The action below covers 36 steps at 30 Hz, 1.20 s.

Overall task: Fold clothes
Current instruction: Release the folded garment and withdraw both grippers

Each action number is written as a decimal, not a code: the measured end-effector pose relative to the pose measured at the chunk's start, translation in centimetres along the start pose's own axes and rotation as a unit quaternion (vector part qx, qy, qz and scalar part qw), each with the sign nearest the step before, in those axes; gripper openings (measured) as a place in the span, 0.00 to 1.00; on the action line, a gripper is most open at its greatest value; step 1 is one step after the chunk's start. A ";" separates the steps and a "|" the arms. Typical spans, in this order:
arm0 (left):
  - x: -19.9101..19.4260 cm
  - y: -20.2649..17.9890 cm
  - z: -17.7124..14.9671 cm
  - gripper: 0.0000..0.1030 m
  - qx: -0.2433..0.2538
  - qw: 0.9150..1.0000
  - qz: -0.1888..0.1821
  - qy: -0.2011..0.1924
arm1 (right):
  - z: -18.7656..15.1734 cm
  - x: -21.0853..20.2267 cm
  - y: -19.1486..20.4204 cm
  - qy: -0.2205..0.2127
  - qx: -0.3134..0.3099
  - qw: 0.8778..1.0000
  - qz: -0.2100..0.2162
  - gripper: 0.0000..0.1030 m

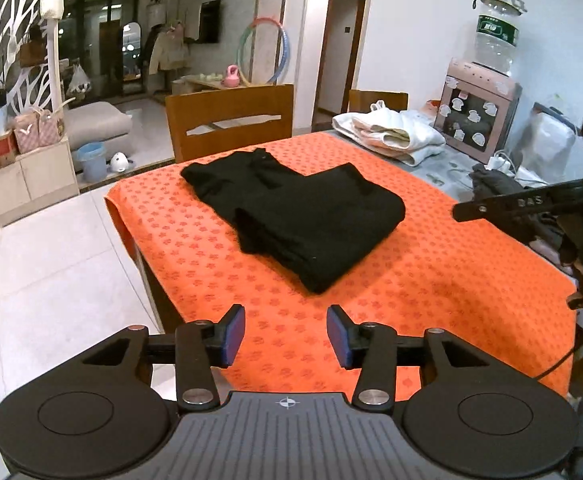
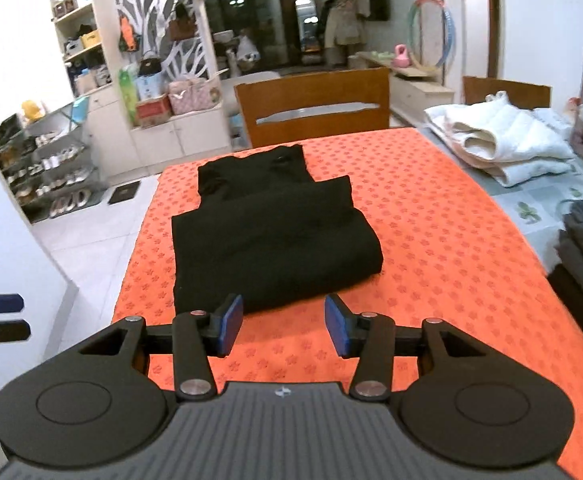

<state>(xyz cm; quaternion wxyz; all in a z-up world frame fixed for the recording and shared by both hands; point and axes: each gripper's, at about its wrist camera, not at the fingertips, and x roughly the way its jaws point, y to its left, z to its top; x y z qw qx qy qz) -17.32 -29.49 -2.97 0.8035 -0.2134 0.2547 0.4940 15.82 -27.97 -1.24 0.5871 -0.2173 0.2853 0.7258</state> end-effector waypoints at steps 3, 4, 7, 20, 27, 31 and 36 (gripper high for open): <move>-0.7 1.4 -0.1 0.47 -0.021 1.000 -0.005 -0.004 | -0.7 -0.5 0.9 0.002 -0.004 1.000 -0.009 0.50; -0.8 1.7 0.0 0.47 -0.027 1.000 -0.010 -0.005 | -0.8 -0.5 1.1 0.005 -0.009 1.000 -0.012 0.50; -0.1 2.3 0.2 0.49 -0.029 0.999 -0.022 -0.001 | -1.0 -0.7 1.5 0.011 -0.026 0.999 -0.016 0.50; 11.7 0.4 2.3 0.54 0.033 0.994 -0.090 0.058 | 2.1 6.4 -2.3 0.038 -0.120 0.992 -0.008 0.55; 19.2 -0.4 4.9 0.55 0.085 0.983 -0.111 0.119 | 4.0 12.9 -6.7 0.081 -0.184 0.979 0.040 0.57; 21.5 -0.7 5.6 0.56 0.086 0.977 -0.128 0.148 | 4.2 15.1 -8.1 0.095 -0.224 0.967 0.077 0.57; 23.0 -1.4 5.8 0.61 0.089 0.969 -0.146 0.177 | 4.2 16.8 -9.1 0.092 -0.245 0.957 0.126 0.57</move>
